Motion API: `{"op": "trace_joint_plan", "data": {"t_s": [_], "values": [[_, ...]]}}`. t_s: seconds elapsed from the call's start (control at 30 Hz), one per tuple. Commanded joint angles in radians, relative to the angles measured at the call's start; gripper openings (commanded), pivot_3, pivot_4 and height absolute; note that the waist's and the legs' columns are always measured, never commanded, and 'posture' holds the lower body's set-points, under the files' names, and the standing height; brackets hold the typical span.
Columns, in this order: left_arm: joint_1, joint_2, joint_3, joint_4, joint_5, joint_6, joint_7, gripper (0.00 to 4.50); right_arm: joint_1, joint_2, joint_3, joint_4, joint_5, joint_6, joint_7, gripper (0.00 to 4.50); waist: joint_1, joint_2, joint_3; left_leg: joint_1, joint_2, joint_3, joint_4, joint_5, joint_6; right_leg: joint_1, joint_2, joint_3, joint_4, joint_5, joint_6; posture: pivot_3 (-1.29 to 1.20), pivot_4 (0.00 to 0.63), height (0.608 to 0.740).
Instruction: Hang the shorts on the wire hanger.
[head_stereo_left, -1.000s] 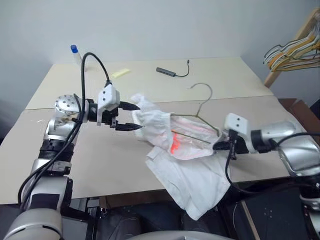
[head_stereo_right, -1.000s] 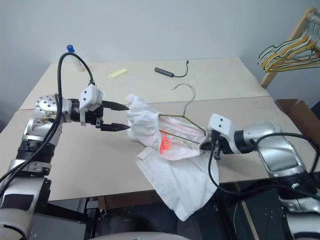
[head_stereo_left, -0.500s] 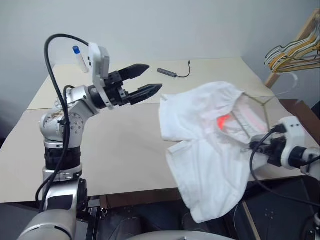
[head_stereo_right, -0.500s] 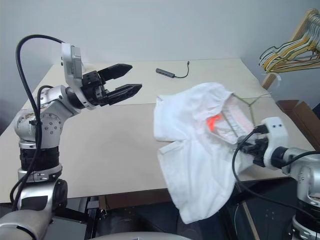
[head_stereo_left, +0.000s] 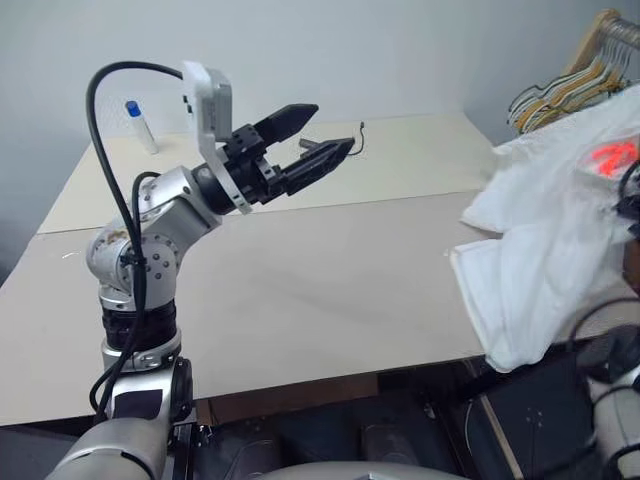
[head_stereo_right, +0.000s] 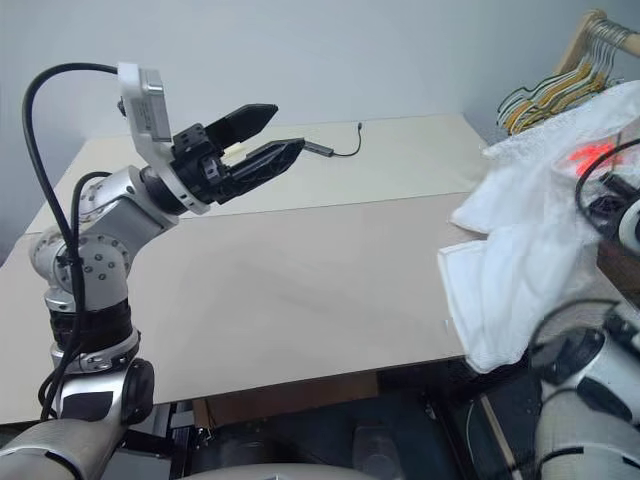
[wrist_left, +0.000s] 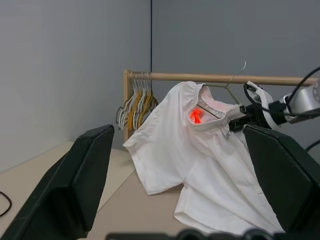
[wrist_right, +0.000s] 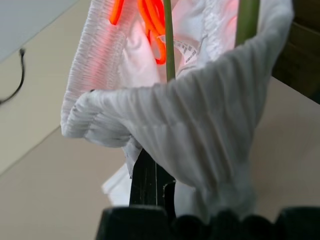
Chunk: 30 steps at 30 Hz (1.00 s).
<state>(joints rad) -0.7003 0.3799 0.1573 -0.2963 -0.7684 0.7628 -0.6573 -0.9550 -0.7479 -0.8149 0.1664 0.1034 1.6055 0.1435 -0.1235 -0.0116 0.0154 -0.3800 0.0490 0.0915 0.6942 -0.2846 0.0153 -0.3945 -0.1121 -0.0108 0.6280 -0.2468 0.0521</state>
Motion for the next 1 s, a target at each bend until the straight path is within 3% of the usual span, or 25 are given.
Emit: {"op": "trace_joint_plan", "data": {"t_s": [0.03, 0.37, 0.63, 1.0], "values": [[-0.002, 0.007, 0.002, -0.031, -0.001, -0.029, 0.015, 4.48, -0.120, -0.031, -0.024, 0.149, -0.056, -0.045, -0.106, 0.00, -0.002, 0.000, 0.000, 0.000, 0.000, 0.000, 0.000, 0.000, 0.000, 0.000, 0.000, 0.000, 0.000, 0.000, 0.000, -0.14, 0.000, 0.740], [0.030, 0.028, 0.014, -0.072, -0.016, -0.025, 0.051, 4.48, -0.300, -0.128, -0.089, 0.543, -0.052, -0.351, -0.310, 0.00, 0.003, 0.002, 0.001, -0.001, 0.000, 0.000, -0.001, 0.000, 0.001, 0.000, 0.000, 0.001, -0.002, 0.000, 0.000, -0.11, 0.000, 0.740], [0.037, 0.035, 0.009, -0.078, -0.029, -0.023, 0.057, 4.48, -0.344, -0.223, -0.177, 0.834, 0.031, -0.598, -0.534, 0.00, 0.002, 0.002, 0.001, -0.001, 0.000, 0.001, -0.002, -0.001, 0.001, 0.000, 0.000, 0.001, -0.004, 0.000, 0.000, -0.11, 0.000, 0.740], [0.035, 0.061, 0.005, -0.074, -0.037, -0.022, 0.032, 4.48, -0.302, -0.225, -0.131, 0.942, 0.142, -0.678, -0.631, 0.00, -0.001, 0.006, 0.004, 0.000, 0.000, 0.000, -0.003, -0.001, 0.001, 0.000, 0.000, 0.002, -0.004, 0.000, 0.000, -0.12, 0.000, 0.740]]}}
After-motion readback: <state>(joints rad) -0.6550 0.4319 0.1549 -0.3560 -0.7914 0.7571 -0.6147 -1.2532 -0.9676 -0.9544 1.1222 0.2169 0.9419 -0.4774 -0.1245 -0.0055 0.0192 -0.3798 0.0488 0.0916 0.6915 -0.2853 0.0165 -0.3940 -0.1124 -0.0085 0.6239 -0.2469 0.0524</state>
